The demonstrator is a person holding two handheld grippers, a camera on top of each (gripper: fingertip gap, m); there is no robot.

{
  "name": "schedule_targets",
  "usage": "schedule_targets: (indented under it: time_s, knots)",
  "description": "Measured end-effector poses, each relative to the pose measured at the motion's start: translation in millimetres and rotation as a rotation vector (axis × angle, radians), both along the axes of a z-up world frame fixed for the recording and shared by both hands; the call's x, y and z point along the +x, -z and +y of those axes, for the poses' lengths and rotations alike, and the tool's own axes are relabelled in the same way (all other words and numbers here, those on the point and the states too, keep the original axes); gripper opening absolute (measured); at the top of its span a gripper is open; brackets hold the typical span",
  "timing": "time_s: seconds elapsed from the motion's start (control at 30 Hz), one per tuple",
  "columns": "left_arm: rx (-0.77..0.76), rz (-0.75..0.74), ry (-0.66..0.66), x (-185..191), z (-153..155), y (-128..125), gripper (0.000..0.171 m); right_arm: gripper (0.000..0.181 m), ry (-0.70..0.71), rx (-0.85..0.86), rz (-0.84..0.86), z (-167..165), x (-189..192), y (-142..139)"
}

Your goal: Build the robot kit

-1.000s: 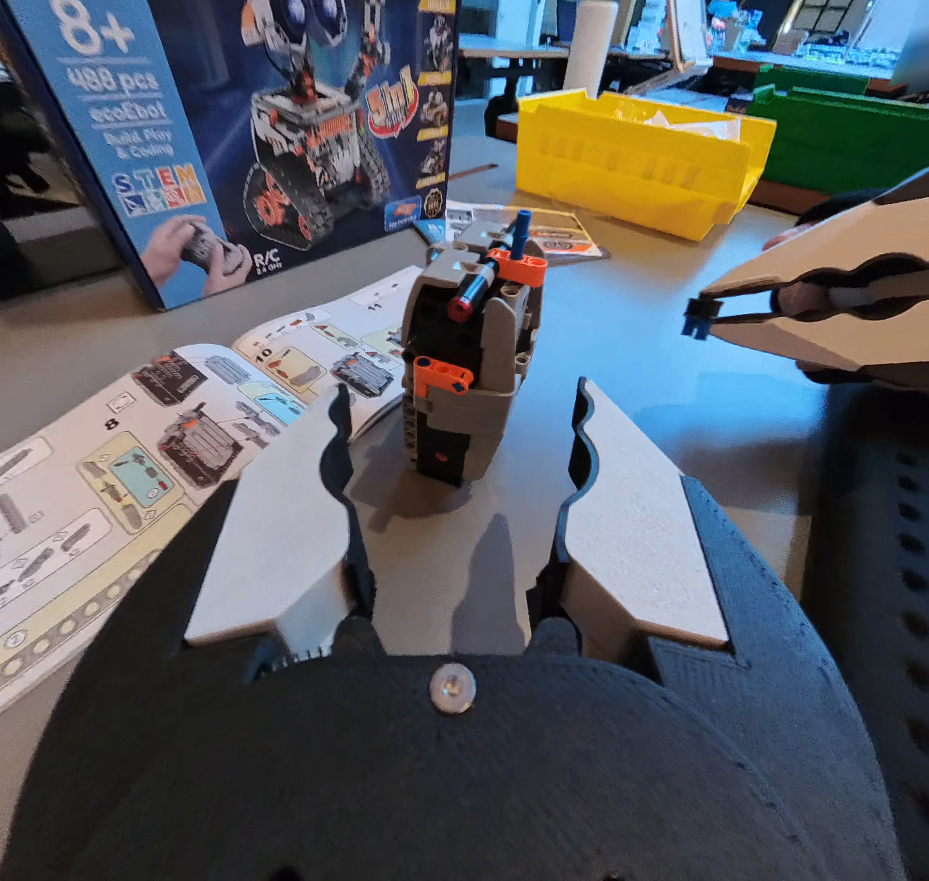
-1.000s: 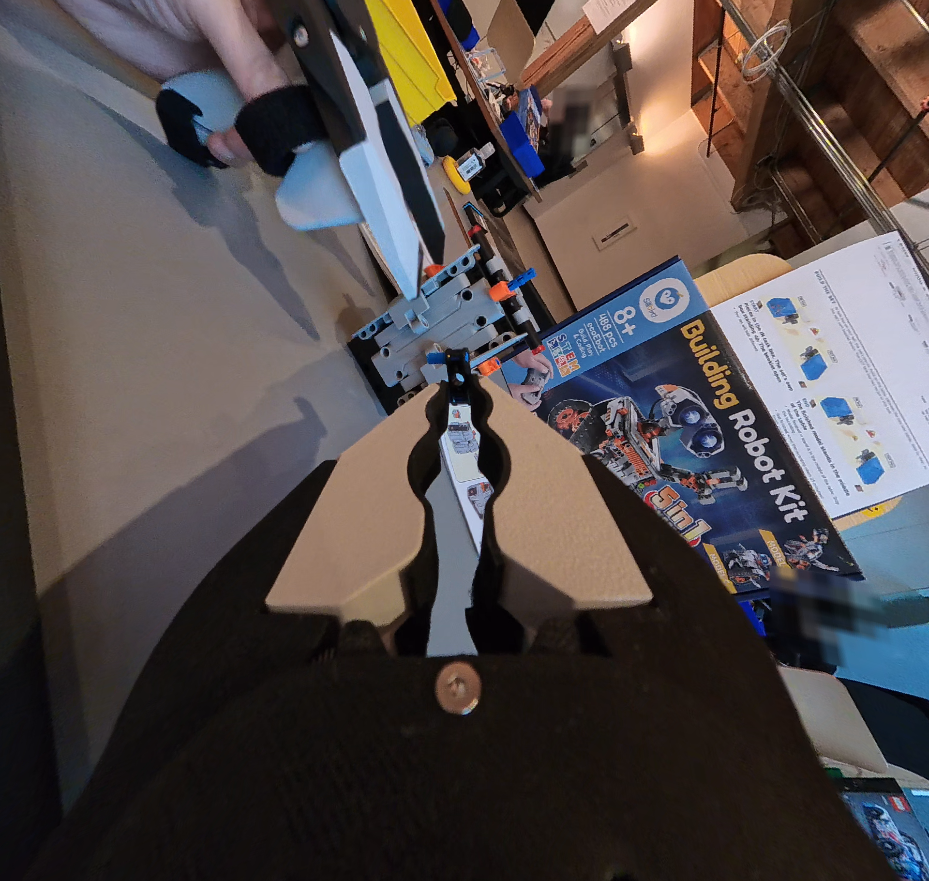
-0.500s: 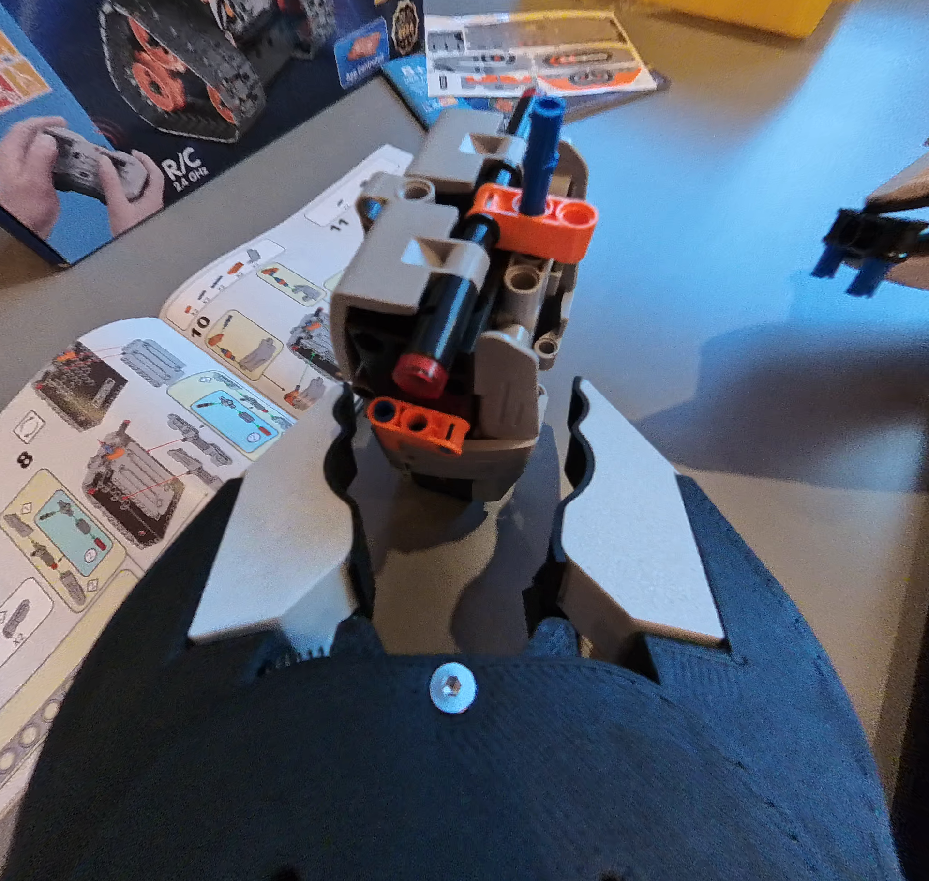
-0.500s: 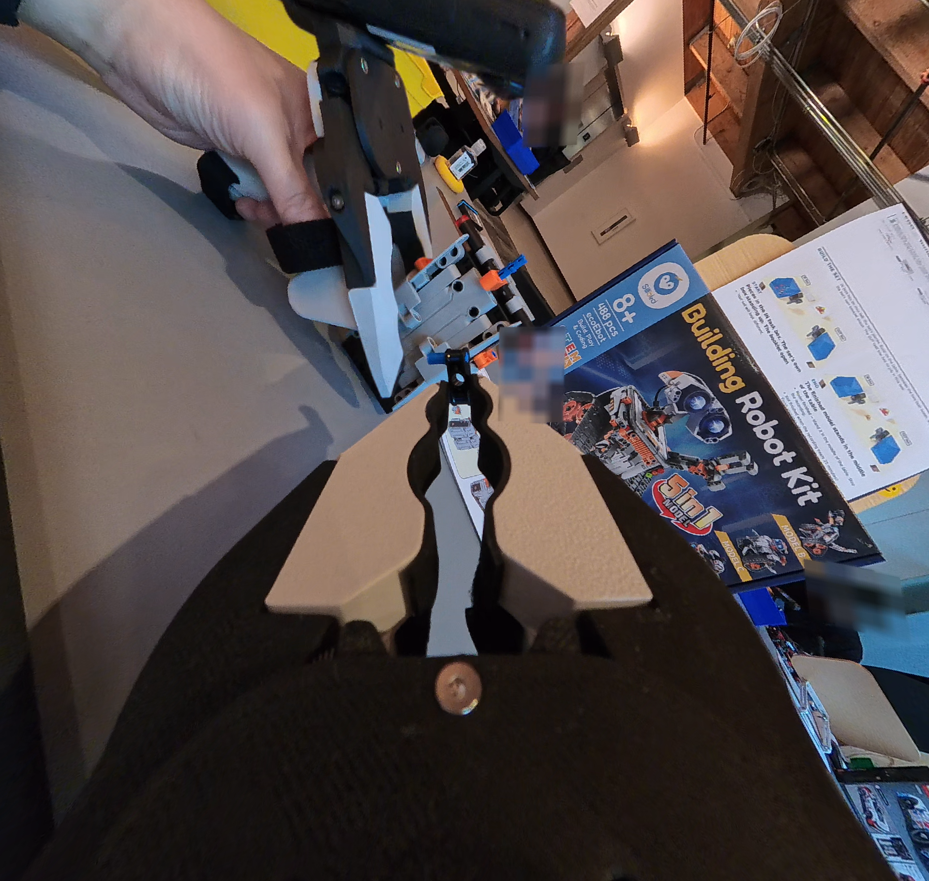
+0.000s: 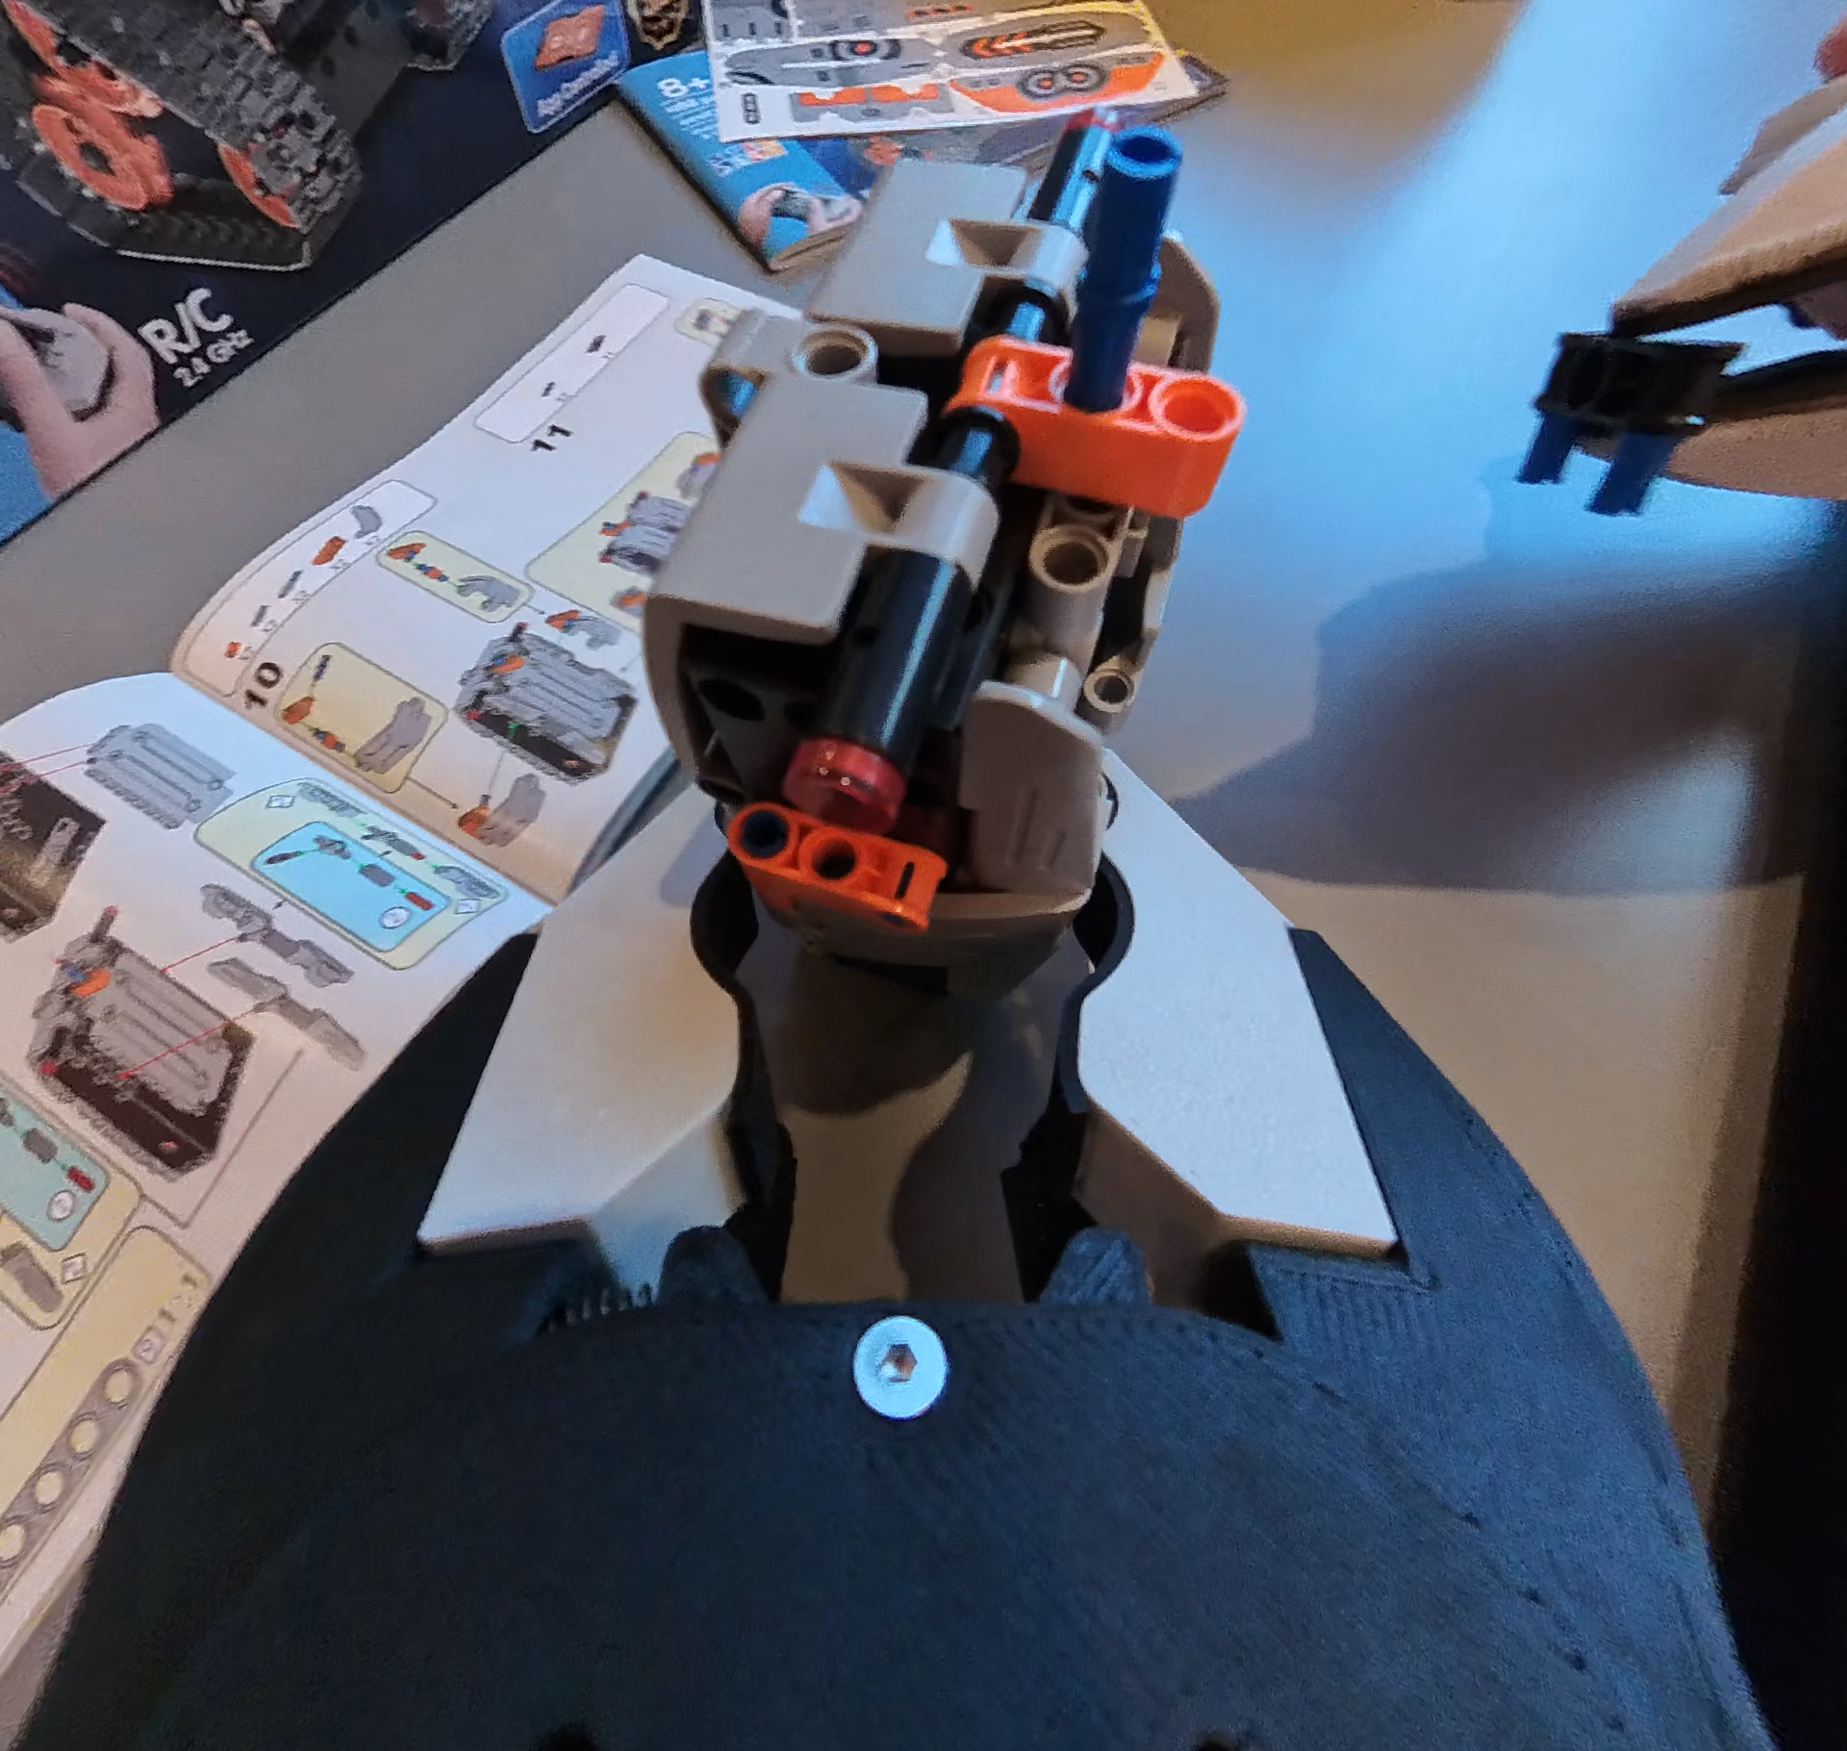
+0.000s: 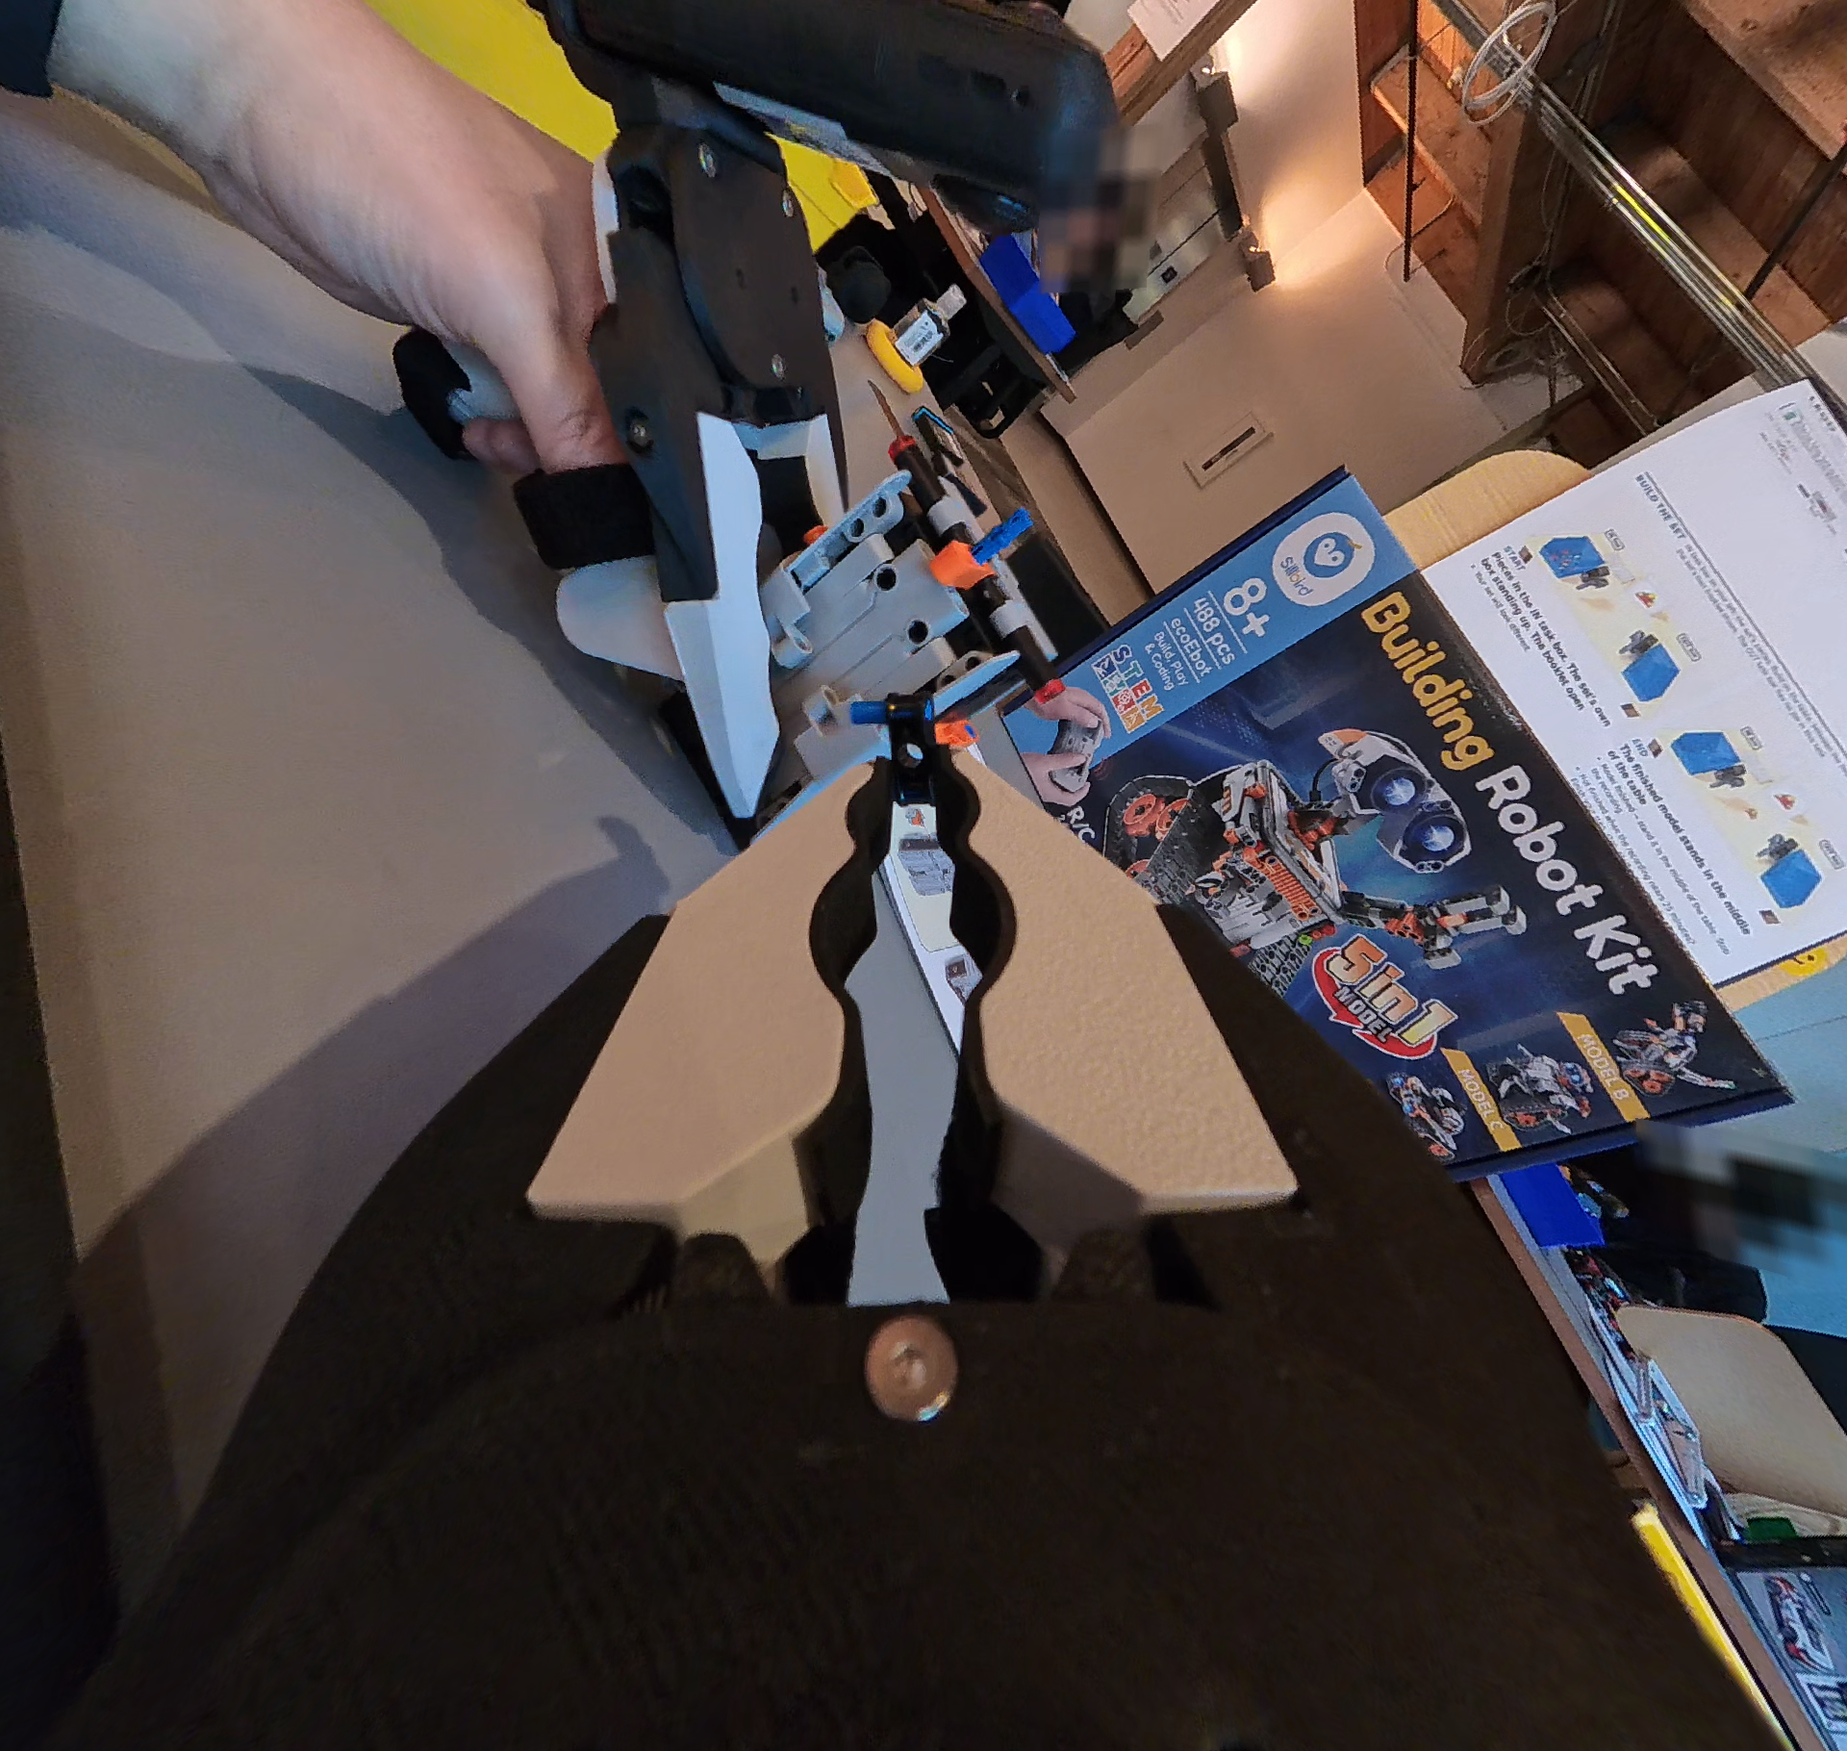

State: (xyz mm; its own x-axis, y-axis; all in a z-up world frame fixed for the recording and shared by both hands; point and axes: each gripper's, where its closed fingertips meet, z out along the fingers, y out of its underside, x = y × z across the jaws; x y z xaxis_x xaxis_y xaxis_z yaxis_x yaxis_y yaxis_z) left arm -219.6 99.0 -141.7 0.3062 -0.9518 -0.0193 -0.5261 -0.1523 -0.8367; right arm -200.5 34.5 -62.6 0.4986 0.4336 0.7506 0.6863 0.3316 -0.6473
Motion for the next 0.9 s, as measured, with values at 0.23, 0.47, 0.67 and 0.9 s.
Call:
schedule_targets:
  time_s: [0.23,0.47,0.67,0.9]
  knots:
    - [0.007,0.004,0.013,0,-30,0,0.063,0.007,-0.040,0.029,-0.042,-12,-12,1]
    - [0.038,0.020,-0.019,0,-43,1,0.064,0.007,0.002,0.111,-0.179,-17,-31,8]
    - [0.067,0.020,0.002,-1,-49,0,0.074,0.007,0.053,0.188,-0.302,-10,-36,14]
    - [-0.023,-0.035,0.022,-1,-47,-4,0.060,0.007,0.048,0.210,-0.306,-5,-31,12]
